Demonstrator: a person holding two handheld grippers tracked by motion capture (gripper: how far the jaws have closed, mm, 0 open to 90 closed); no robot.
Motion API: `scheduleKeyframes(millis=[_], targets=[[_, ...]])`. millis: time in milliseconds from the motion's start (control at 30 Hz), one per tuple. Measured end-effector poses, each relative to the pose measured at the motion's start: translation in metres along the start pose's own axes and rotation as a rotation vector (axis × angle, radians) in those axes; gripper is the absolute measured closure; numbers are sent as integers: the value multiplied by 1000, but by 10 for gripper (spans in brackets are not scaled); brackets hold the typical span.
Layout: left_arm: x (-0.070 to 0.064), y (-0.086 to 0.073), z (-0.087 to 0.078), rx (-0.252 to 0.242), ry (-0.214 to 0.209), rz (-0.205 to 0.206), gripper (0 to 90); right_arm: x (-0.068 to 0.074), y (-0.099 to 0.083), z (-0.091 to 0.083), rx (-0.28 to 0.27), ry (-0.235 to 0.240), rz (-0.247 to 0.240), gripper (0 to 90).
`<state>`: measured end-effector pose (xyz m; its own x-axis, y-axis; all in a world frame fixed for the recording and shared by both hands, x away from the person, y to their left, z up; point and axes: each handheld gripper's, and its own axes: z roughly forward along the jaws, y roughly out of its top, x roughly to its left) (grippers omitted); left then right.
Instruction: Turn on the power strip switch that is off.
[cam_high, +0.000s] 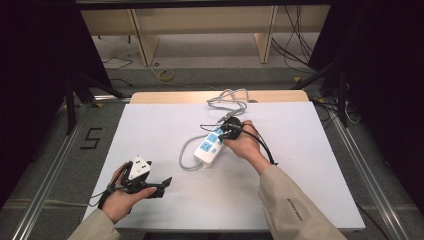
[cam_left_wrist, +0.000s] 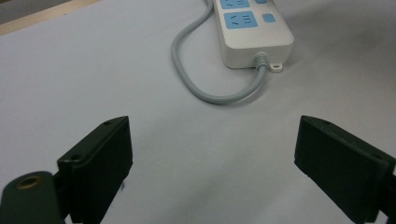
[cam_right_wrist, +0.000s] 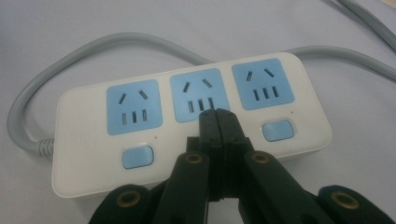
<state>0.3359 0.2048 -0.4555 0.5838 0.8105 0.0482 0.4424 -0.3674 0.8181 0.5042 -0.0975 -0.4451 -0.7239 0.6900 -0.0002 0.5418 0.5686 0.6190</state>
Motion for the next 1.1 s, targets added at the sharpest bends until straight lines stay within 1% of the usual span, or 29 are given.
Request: scheduleKeyframes(millis=[300,467,533,833,933,1100], targets=[[0,0,0,1,-3,2,110,1,2,4,16,1,-2,900],[0,0,0,3,-3,6,110,1,4,4,25,2,-11,900],[0,0,0,1,-4,2,110,1,5,5,30,-8,-14,900],[0,0,0,3,-3,6,110,3,7,5,57,-21,-15,900],[0,0,0,3,-3,7,110,4,8,6,67,-29,-32,900],[0,0,0,2,-3,6,110,5,9,6,78,-33,-32,900]])
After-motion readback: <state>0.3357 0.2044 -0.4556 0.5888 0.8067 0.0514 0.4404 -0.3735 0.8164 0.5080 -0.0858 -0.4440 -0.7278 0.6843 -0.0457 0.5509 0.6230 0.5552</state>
